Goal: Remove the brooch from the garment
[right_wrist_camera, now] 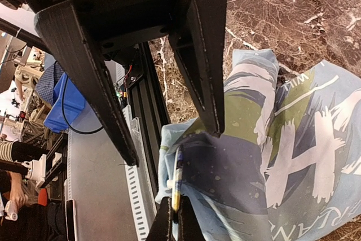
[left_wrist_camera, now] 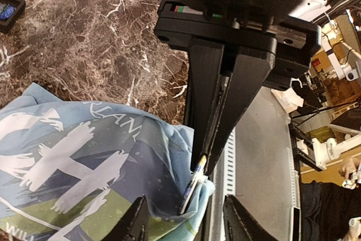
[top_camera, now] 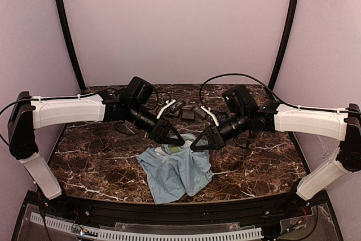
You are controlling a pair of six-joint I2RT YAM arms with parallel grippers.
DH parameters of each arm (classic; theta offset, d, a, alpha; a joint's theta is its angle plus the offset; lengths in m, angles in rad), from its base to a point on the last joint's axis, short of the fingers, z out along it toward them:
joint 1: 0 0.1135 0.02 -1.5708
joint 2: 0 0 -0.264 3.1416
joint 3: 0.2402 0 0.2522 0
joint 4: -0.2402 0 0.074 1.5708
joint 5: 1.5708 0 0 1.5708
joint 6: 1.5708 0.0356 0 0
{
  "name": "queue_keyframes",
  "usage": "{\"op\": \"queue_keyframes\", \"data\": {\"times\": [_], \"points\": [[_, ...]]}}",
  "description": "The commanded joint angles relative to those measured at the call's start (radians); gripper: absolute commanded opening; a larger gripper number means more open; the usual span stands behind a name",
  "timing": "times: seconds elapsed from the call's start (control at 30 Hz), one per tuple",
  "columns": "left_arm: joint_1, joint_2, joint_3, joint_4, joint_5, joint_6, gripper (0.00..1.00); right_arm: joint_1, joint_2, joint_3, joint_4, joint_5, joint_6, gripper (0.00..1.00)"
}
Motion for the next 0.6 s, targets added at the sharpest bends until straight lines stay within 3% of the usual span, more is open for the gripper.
{"op": "queue_keyframes", "data": {"times": [0.0, 0.4, 0.57], "points": [[-0.012, -0.016, -0.003, 0.015, 0.054, 0.009, 0.43, -0.007, 0.012, 0.033, -0.01, -0.06, -0.03, 0.0], [-0.032, -0.001, 0.012, -0.034, 0.037, 0.046, 0.43, -0.02, 0.017, 0.04, -0.024, -0.071, -0.049, 0.0], [-0.036, 0.009, 0.02, -0.058, 0.006, 0.06, 0.36, -0.022, 0.012, 0.038, -0.023, -0.079, -0.049, 0.0]]}}
